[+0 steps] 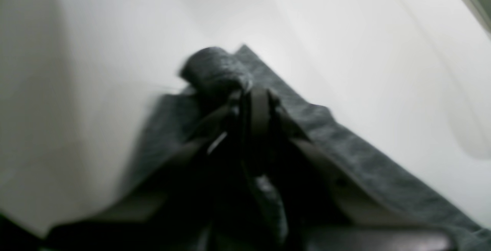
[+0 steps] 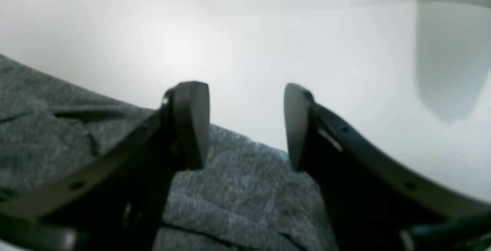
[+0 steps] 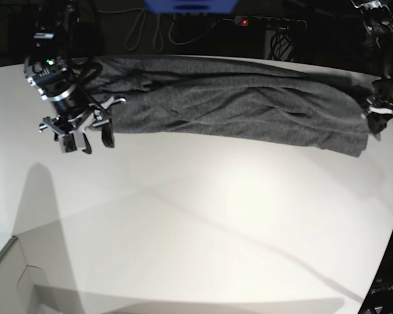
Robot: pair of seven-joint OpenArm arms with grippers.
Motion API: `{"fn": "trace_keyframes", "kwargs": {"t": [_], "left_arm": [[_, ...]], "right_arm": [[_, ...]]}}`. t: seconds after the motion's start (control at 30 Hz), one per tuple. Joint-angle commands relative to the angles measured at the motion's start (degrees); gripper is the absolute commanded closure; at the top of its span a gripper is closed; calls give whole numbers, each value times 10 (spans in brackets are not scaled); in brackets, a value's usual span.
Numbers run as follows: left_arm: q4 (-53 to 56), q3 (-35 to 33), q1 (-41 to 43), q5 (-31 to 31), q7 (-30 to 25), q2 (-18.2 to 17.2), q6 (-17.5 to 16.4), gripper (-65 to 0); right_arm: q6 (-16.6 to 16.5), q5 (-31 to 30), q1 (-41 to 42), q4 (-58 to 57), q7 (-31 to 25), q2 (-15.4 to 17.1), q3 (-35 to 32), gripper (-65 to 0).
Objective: Layout the t-shirt on the table in an organized manner, then fold the t-shirt properly
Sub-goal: 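Grasp the folded shirt's ends with both grippers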
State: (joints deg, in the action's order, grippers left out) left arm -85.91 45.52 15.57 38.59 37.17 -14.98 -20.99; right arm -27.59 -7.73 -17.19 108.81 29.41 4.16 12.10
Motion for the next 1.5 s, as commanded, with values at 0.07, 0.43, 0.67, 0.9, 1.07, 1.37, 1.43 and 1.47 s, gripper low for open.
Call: {"fn": "trace_keyframes", "kwargs": {"t": [0.07,0.43,0.67,0.9,1.07,1.37,1.43,1.47], "left_arm": [[-8,8,-2,-17,-13,-7,-2,-10],[-12,9,16,-43,-12,-11,-2,-320],[-2,49,9,-45,-13,-10,-2,-422],[68,49,-47,-82,-18,-26,-11,-491],[77,24,-76,-131,-18,-25,-55,-519],[102,-20,-80,-142,-20,-25,-77,-519],[118,-20,-81,-142,-20,-26,-77,-519],[122,-20,-86,-142,-20,-26,-77,-519]], "right_arm": [[-4,-6,3,11,-14,5,1,-315],[-4,-6,2,11,-14,5,0,-315],[-4,-6,2,11,-13,5,1,-315],[-4,-6,2,11,-13,5,-2,-315],[-4,-6,2,11,-13,5,-2,-315],[-4,-6,2,11,-13,5,-1,-315],[-4,-6,0,11,-13,5,2,-315],[-4,-6,-2,11,-13,5,1,-315]]}}
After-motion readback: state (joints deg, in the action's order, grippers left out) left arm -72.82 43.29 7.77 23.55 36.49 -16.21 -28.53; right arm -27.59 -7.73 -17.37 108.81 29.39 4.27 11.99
